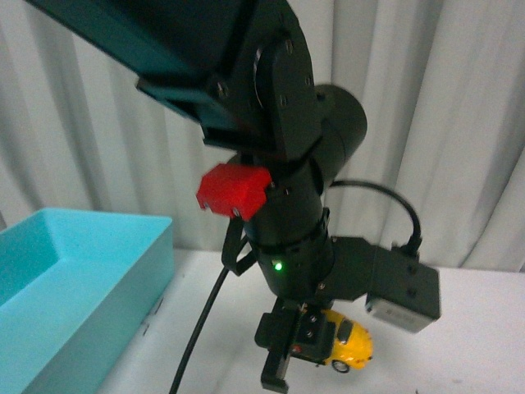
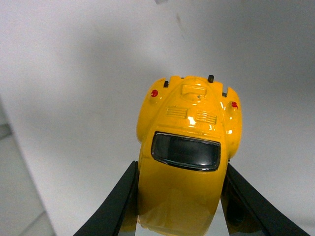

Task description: Wind up and store yellow beetle toy

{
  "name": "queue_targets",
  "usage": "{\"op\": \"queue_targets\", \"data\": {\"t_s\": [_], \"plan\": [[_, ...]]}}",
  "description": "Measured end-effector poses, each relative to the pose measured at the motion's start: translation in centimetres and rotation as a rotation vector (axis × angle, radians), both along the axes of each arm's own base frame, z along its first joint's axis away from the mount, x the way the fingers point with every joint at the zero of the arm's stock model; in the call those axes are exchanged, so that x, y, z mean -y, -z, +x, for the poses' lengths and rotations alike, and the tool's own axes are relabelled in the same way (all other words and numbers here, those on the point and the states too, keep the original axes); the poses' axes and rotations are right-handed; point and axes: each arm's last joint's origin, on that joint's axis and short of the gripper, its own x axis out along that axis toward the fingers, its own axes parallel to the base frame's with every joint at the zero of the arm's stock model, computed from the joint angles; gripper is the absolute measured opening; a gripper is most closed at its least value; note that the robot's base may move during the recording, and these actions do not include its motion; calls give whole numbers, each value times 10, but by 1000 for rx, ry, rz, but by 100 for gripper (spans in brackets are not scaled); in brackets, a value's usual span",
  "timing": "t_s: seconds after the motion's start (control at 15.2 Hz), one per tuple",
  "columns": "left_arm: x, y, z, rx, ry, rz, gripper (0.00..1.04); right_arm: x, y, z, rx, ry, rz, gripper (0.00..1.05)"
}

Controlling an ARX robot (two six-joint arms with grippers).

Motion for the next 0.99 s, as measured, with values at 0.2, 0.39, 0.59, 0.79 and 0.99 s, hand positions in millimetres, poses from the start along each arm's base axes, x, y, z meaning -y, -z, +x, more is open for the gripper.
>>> {"op": "queue_targets", "data": {"t_s": [0.2,0.39,0.59,0.79,0.99], "plan": [[-42,-103,0,99,-212,-341,41,0,0,0,0,0,0,98],[-127,-141,22,213,-593,-471,41,0,0,0,0,0,0,98],[-226,-115,34,286,-1115,-459,41,0,0,0,0,0,0,98],[-276,-65,30,276,-1405,-379,41,0,0,0,0,0,0,98],[-288,-3,33,243,-1507,-304,41,0,0,0,0,0,0,98]]}}
